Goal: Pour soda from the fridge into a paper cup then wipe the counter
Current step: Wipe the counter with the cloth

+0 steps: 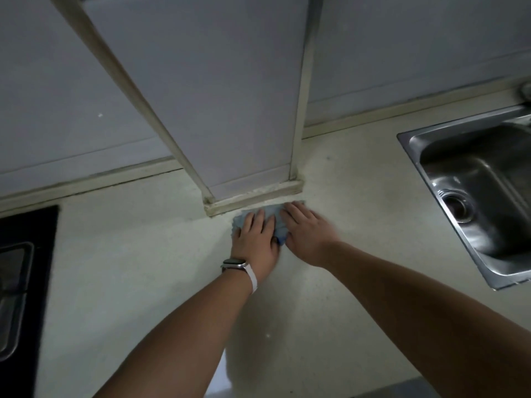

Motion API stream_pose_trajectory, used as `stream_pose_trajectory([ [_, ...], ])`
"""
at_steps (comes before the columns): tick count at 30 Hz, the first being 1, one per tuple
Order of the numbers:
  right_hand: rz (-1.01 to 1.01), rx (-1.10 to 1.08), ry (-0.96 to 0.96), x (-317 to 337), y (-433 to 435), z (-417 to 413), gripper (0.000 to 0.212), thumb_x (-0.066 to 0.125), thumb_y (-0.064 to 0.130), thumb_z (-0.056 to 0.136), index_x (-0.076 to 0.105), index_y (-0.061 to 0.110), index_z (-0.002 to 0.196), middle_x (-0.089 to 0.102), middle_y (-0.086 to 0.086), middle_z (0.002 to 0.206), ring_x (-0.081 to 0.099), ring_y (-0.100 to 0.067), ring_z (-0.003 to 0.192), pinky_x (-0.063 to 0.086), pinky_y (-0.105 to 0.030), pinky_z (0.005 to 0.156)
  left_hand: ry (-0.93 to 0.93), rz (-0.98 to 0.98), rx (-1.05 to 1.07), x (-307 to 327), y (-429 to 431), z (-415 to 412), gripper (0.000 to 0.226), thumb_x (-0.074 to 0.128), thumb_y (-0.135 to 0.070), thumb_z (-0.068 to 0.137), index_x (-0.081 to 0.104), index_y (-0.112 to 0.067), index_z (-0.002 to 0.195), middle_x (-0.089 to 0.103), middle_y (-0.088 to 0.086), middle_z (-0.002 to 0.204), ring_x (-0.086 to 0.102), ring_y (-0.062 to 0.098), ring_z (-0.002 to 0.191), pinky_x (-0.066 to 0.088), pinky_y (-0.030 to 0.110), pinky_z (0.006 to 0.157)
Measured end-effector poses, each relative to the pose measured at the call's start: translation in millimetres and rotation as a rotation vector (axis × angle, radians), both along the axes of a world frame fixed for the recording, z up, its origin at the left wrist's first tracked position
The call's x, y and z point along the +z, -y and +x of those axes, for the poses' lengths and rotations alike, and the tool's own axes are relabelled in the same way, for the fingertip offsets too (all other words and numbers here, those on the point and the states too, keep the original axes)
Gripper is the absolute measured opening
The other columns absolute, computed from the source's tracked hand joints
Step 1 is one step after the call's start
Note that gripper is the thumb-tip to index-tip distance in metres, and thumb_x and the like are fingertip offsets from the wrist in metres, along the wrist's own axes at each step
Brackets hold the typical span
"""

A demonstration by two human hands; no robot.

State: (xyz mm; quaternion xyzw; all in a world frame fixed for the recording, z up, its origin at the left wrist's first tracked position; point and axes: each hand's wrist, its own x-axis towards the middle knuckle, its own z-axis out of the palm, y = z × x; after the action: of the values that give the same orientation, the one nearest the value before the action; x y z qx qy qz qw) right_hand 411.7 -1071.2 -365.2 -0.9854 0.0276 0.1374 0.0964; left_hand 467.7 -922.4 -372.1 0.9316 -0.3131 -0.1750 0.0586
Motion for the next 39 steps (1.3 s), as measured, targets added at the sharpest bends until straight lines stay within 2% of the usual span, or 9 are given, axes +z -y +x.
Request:
stream_pose_trajectory([
  [8,0.026,-0.045,-0.001,-1.3,-1.4,-44.0,0.064,0.033,0.039,0.101,0.012,0.013,0.156,0.011,-0.005,0.164,0.002,-0.019,0.151,-0.004,-0.031,0.118,0.004,-0.040,0.003,-1.6,-0.2,-45.7,0.054,0.040,-0.038,0.099,0.034,-0.023,0.151,0.026,0.004,0.161,0.019,0.027,0.148,0.023,0.048,0.116],
  [13,0.033,-0.051,0.003,-2.9,-13.3,-96.0,0.062,0.029,0.040,0.102,0.013,0.013,0.155,0.010,-0.006,0.164,0.002,-0.020,0.151,-0.010,-0.032,0.115,0.019,-0.034,-0.001,-2.7,-14.8,-96.5,0.056,0.034,-0.042,0.091,0.054,-0.021,0.138,0.049,0.008,0.148,0.044,0.031,0.137,0.043,0.053,0.103],
  [15,0.019,-0.057,0.013,-3.7,-19.1,-119.2,0.062,0.028,0.042,0.100,0.022,0.012,0.153,0.020,-0.007,0.162,0.012,-0.021,0.150,-0.005,-0.037,0.116,0.010,-0.059,-0.001,-3.2,-21.4,-118.7,0.054,0.036,-0.041,0.090,0.057,-0.021,0.135,0.052,0.009,0.144,0.047,0.032,0.134,0.046,0.054,0.101],
  [18,-0.005,-0.076,0.003,-5.8,-28.5,-151.0,0.061,0.031,0.044,0.094,0.046,0.010,0.142,0.046,-0.010,0.149,0.039,-0.025,0.140,0.022,-0.043,0.113,-0.004,-0.077,-0.002,-5.5,-31.7,-150.0,0.052,0.040,-0.040,0.090,0.058,-0.021,0.135,0.052,0.009,0.144,0.047,0.032,0.134,0.045,0.055,0.101],
  [20,0.019,-0.077,0.008,-7.8,-33.2,-170.0,0.060,0.036,0.044,0.092,0.051,0.009,0.138,0.051,-0.011,0.145,0.045,-0.026,0.136,0.029,-0.044,0.111,-0.028,-0.087,0.001,-6.7,-38.3,-168.4,0.051,0.042,-0.039,0.089,0.057,-0.022,0.135,0.053,0.009,0.144,0.048,0.033,0.133,0.046,0.056,0.100],
  [23,0.030,-0.060,0.054,-10.2,-37.0,-193.2,0.058,0.041,0.041,0.089,0.056,0.008,0.134,0.054,-0.011,0.142,0.048,-0.026,0.134,0.031,-0.043,0.114,-0.048,-0.096,-0.014,-7.8,-47.1,-192.1,0.051,0.045,-0.039,0.089,0.057,-0.022,0.135,0.053,0.009,0.144,0.049,0.034,0.133,0.048,0.055,0.098],
  [26,0.054,-0.043,0.078,-12.4,-35.4,-210.1,0.057,0.045,0.038,0.086,0.058,0.007,0.132,0.055,-0.012,0.140,0.049,-0.027,0.133,0.026,-0.038,0.116,-0.052,-0.100,-0.022,-4.3,-48.9,-208.5,0.050,0.046,-0.038,0.086,0.061,-0.023,0.131,0.056,0.009,0.141,0.053,0.034,0.129,0.051,0.053,0.095],
  [35,0.032,-0.016,0.065,-8.7,-2.5,-249.5,0.060,0.049,0.044,0.085,0.057,0.011,0.134,0.055,-0.009,0.141,0.050,-0.024,0.132,0.034,-0.043,0.110,-0.027,-0.096,-0.153,-1.5,-28.2,-227.7,0.047,0.049,-0.040,0.080,0.068,-0.028,0.122,0.062,0.008,0.134,0.061,0.032,0.118,0.055,0.045,0.086],
  [39,0.020,-0.033,0.068,-4.5,16.4,-260.0,0.060,0.050,0.045,0.084,0.056,0.013,0.135,0.055,-0.006,0.141,0.049,-0.021,0.133,0.030,-0.043,0.111,-0.031,-0.102,-0.162,-4.5,-9.1,-237.0,0.047,0.049,-0.040,0.080,0.068,-0.030,0.122,0.062,0.007,0.134,0.061,0.032,0.118,0.054,0.044,0.084],
])
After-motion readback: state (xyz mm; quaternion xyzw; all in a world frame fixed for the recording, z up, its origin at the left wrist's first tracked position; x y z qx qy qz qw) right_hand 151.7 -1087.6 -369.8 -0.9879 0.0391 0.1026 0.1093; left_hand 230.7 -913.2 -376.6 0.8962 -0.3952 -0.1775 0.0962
